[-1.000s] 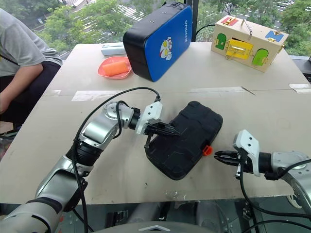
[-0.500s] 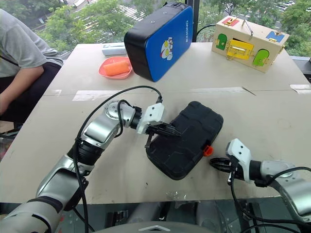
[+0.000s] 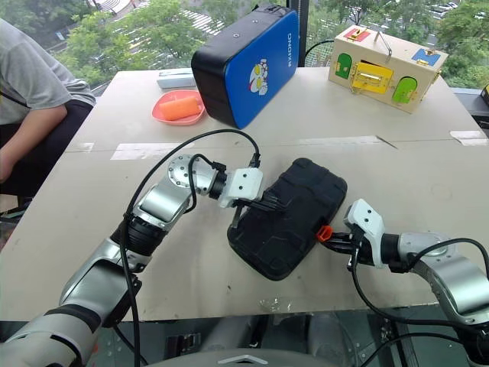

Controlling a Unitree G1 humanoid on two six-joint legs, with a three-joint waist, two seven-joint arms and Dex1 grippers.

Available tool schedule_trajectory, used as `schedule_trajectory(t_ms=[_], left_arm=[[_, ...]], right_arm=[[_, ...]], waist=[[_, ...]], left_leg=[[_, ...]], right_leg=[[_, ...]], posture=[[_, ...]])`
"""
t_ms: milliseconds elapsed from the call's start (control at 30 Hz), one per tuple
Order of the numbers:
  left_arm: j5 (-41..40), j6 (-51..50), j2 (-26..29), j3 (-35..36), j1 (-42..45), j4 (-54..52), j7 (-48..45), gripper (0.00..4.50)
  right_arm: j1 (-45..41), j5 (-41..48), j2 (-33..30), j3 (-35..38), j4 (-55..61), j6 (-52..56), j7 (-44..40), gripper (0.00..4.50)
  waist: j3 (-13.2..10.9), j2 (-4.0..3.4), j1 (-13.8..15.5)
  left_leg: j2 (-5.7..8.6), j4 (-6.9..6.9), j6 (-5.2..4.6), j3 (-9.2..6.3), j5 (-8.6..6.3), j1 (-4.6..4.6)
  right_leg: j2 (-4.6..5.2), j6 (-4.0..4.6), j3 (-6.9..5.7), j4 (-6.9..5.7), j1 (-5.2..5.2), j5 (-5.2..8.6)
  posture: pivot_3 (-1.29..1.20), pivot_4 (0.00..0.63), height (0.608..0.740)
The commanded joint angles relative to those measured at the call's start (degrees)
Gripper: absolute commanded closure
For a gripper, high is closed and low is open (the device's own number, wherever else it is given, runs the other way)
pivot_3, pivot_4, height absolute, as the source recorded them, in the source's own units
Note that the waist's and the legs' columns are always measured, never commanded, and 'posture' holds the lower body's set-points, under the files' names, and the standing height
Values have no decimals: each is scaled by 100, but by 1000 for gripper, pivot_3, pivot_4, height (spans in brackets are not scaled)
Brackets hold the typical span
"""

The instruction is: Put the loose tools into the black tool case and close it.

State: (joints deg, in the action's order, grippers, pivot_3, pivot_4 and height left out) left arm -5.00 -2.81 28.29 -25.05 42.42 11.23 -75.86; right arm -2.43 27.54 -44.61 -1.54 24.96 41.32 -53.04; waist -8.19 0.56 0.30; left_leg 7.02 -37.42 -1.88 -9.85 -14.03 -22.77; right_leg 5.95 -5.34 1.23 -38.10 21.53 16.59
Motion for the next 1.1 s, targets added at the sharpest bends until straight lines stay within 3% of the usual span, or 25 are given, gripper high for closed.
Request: schedule_trajectory(t_ms=[33, 600, 1000, 1100], left_arm=[[542, -129, -89, -549, -279, 454, -36, 4475], [615, -122, -189, -542, -401, 430, -67, 4475], [827, 66, -365, -701, -401, 536, -154, 4475], [889, 155, -424, -785, -401, 593, -168, 4475]], right_arm=[[-650, 542, 194, 322, 865, -142, 74, 4500], [-1036, 433, 53, 219, 1189, -182, -268, 4500], [-716, 97, -296, 84, 1164, -548, -660, 4500], [-688, 2, -339, 13, 1057, -709, -662, 4500]], waist=[[0, 0, -19], [0, 0, -104], [40, -7, -110], [69, 28, -25]], left_leg=[[0, 0, 0, 0, 0, 0], [0, 1, 1, -1, 0, 0], [-8, 9, 1, -3, -1, 2], [-3, 8, 1, -8, 0, 0]], right_leg=[[0, -1, 0, 0, 0, 0], [1, -3, -1, -1, 1, -2], [4, -3, 1, 5, 2, -1], [-3, -6, -11, 23, -7, 1]], posture=[[0, 150, 735], [0, 150, 735], [0, 150, 735], [0, 150, 735]])
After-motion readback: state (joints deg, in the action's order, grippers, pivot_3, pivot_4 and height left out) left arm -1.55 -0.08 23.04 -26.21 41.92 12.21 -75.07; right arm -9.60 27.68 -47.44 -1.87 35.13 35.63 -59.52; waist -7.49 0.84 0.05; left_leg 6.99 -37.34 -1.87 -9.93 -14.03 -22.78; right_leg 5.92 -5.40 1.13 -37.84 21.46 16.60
